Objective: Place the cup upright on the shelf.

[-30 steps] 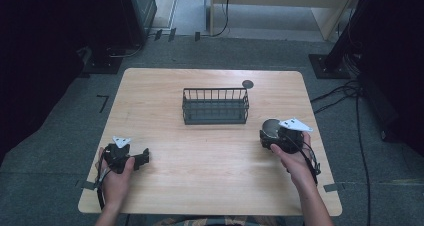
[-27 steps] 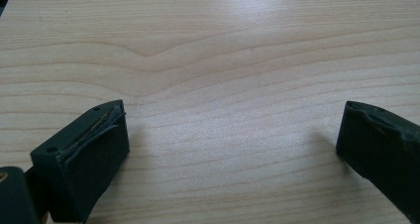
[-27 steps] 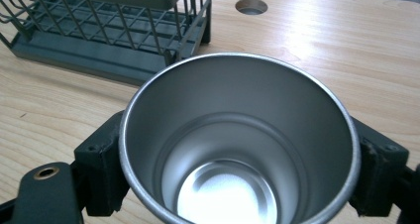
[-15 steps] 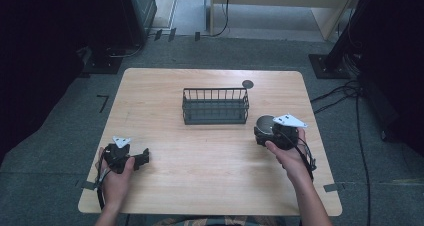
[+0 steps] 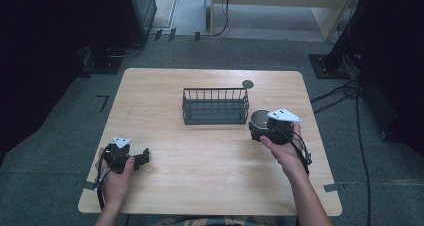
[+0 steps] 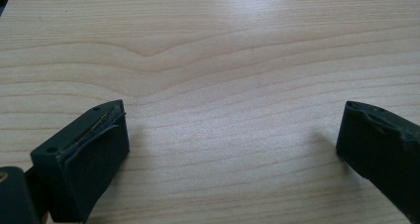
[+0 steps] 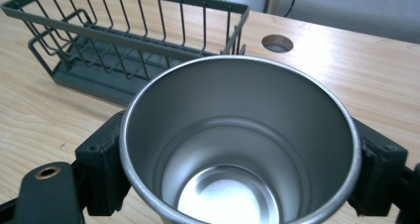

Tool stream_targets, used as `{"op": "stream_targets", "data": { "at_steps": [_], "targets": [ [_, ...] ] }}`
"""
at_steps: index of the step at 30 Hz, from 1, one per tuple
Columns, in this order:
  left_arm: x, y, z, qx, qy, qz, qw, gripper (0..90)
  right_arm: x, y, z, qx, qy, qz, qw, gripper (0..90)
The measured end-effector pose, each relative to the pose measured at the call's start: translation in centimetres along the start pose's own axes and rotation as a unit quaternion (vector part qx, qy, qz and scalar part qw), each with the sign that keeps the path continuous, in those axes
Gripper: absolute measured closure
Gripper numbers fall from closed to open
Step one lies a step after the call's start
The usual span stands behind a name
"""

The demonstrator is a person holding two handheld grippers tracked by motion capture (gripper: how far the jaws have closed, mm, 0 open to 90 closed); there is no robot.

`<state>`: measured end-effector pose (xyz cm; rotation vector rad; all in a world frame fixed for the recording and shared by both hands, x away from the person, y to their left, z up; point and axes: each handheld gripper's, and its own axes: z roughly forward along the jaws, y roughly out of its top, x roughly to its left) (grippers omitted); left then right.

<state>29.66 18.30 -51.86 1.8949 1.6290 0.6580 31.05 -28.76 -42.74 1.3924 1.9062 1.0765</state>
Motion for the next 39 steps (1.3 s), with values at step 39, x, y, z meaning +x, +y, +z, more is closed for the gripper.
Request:
{"op": "stream_targets", "data": {
  "at_steps": [39],
  "targets": [
    [0.0,0.0,0.0,-0.001,0.0,-0.002,1.0,0.0,3.4,6.8,1.4,-0.033,0.021,-0.021,0.999,18.4]
  ]
}}
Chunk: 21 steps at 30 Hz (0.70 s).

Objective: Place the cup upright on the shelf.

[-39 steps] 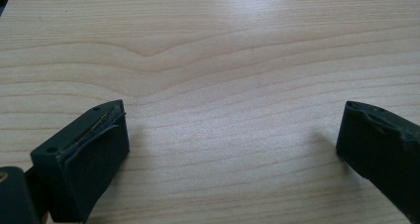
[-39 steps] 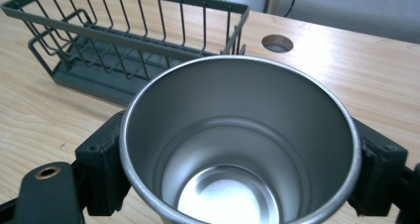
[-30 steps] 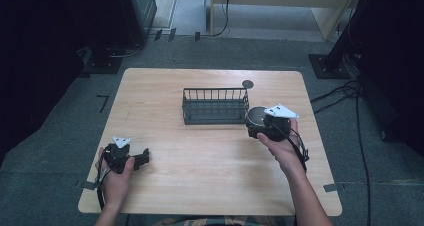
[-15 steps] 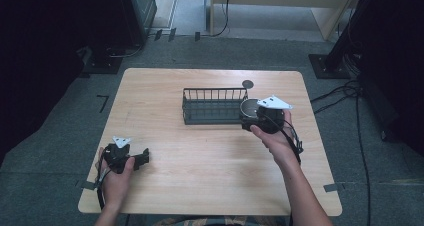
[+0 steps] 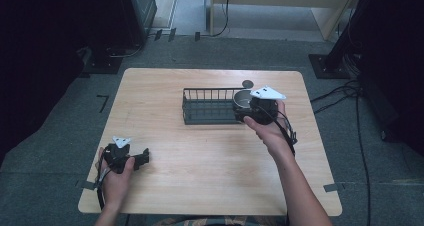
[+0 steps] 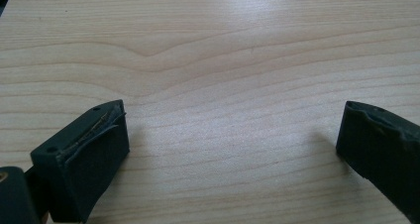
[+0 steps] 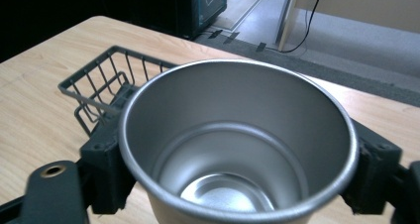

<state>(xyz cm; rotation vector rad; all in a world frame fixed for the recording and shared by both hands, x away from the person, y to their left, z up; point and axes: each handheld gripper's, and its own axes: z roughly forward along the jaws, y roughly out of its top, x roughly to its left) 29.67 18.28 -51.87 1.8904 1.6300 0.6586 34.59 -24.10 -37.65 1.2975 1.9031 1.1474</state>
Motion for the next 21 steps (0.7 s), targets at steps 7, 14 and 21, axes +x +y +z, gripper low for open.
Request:
{"op": "stream_targets", "data": {
  "at_steps": [7,14,21],
  "targets": [
    [0.0,0.0,0.0,0.0,0.0,0.0,1.0,0.1,0.8,1.0,0.8,0.0,0.004,-0.004,1.0,18.4],
    [0.0,0.0,0.0,0.0,0.0,0.0,1.0,0.1,1.4,2.3,1.6,-0.01,0.009,-0.007,0.9999,18.4],
    [0.0,0.0,0.0,0.0,0.0,0.0,1.0,0.1,1.7,3.0,3.1,-0.01,0.011,-0.008,0.9999,18.5]
  ]
}}
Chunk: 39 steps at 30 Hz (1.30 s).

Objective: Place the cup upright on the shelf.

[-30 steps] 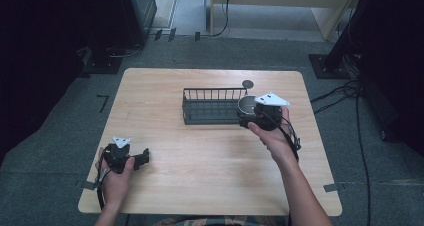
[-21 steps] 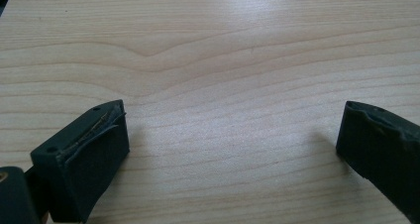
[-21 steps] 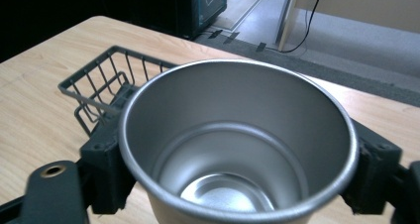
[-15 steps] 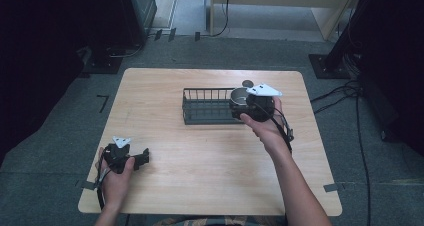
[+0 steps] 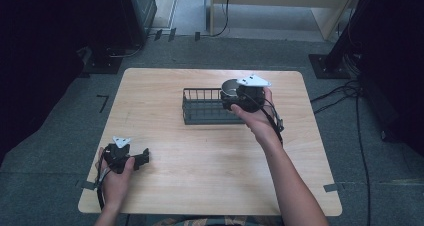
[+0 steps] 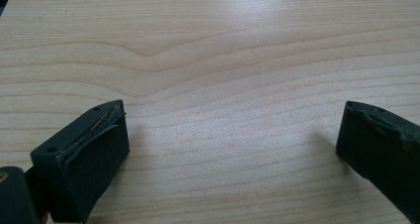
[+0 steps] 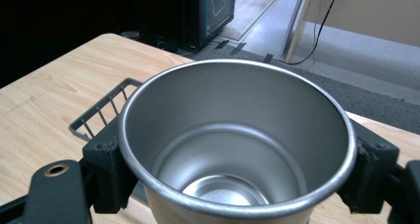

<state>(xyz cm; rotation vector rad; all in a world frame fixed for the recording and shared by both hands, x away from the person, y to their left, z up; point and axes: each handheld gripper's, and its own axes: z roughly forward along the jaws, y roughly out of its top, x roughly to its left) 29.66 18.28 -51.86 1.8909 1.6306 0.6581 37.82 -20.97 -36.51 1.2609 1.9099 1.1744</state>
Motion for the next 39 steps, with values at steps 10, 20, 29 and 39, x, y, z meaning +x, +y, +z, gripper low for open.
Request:
{"op": "stream_targets", "data": {
  "at_steps": [10,20,29,39],
  "targets": [
    [0.0,0.0,0.0,0.0,0.0,0.0,1.0,0.1,-0.6,0.1,2.4,-0.001,-0.001,0.016,0.9999,18.5],
    [0.0,0.0,0.0,0.0,0.0,0.0,1.0,0.0,-1.4,-0.9,4.7,0.009,-0.019,0.022,0.9995,18.4],
    [0.0,0.0,0.0,0.001,0.0,0.0,1.0,0.1,-1.7,-1.5,5.9,-0.003,-0.029,0.028,0.9992,18.5],
    [0.0,0.0,0.0,0.0,0.0,0.0,1.0,0.1,-1.5,-2.9,7.0,0.023,-0.029,0.014,0.9992,18.5]
  ]
}}
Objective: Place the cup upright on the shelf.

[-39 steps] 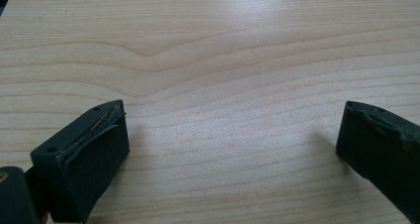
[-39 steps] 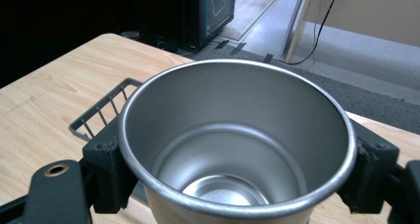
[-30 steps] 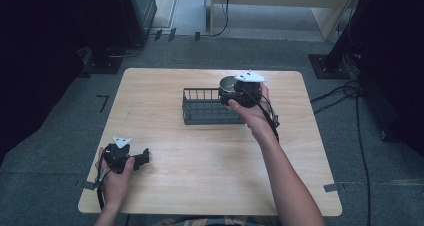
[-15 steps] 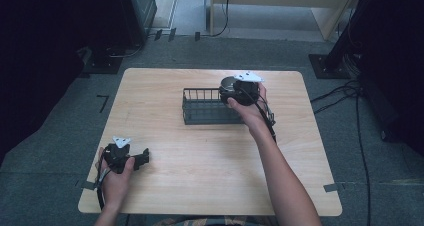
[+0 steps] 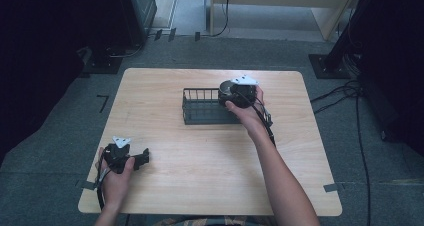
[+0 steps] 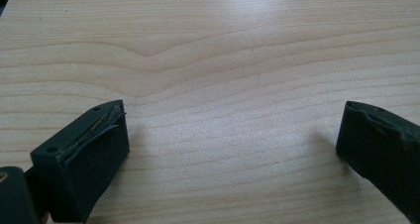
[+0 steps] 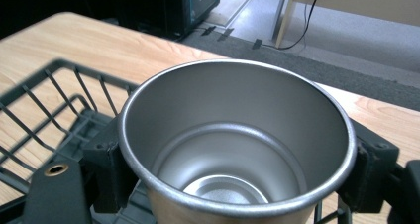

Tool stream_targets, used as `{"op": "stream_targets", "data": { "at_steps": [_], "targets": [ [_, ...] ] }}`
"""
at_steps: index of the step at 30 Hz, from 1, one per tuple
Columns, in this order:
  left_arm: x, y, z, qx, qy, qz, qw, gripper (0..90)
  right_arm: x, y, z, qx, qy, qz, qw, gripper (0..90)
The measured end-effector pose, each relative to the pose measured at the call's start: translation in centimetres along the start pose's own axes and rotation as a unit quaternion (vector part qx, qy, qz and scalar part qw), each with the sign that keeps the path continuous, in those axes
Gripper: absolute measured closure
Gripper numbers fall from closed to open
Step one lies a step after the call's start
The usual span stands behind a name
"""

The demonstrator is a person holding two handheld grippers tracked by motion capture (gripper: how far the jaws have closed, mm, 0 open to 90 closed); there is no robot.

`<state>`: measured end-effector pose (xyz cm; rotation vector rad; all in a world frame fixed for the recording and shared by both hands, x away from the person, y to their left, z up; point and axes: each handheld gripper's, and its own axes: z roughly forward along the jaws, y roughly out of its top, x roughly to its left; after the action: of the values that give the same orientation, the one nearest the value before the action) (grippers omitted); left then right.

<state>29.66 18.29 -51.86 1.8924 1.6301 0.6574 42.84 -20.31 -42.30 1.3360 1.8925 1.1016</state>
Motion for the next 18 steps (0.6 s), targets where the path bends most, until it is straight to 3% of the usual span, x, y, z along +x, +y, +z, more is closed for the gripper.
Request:
{"op": "stream_targets", "data": {
  "at_steps": [18],
  "targets": [
    [0.0,0.0,0.0,0.0,-0.001,0.001,1.0,0.1,-0.1,-1.5,0.3,0.022,0.012,-0.003,0.9997,18.3]
  ]
}}
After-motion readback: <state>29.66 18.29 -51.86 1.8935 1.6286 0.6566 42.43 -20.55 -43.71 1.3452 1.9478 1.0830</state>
